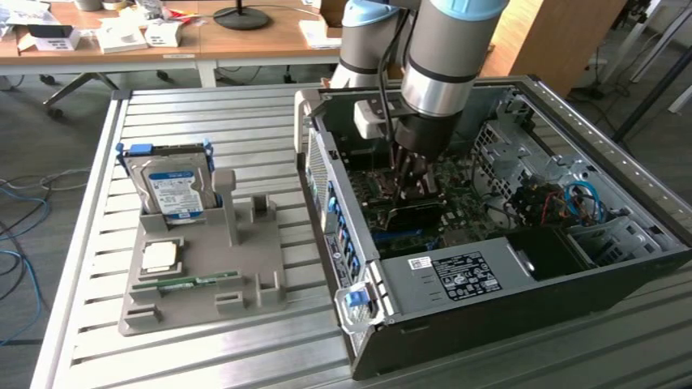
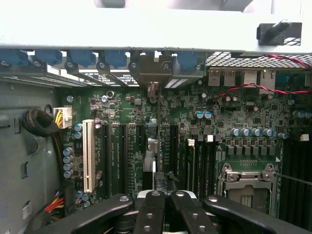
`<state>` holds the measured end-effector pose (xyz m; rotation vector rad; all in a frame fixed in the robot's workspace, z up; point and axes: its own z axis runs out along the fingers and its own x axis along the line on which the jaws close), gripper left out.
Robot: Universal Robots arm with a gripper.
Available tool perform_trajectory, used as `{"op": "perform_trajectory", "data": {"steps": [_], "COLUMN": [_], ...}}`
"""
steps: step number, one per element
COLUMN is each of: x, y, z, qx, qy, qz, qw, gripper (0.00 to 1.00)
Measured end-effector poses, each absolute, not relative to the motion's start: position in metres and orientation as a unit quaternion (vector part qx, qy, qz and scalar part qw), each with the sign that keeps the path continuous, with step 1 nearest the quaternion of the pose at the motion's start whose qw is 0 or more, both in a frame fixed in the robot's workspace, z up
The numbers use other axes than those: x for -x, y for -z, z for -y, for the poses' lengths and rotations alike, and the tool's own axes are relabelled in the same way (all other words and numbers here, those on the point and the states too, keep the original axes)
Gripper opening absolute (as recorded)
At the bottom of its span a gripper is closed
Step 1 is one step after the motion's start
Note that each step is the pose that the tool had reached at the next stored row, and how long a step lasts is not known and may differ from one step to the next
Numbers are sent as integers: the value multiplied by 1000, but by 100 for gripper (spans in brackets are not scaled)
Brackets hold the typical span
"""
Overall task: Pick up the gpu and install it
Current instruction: 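Press down on the gpu until it lock into place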
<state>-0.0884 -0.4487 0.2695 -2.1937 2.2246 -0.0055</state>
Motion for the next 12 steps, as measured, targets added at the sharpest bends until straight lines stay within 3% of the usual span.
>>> {"op": "perform_trajectory", "data": {"steps": [12], "x": [88], "y": [-268], "z": [449], "qx": [702], "qy": [2], "qz": [-712], "qw": [9], "gripper": [11]}}
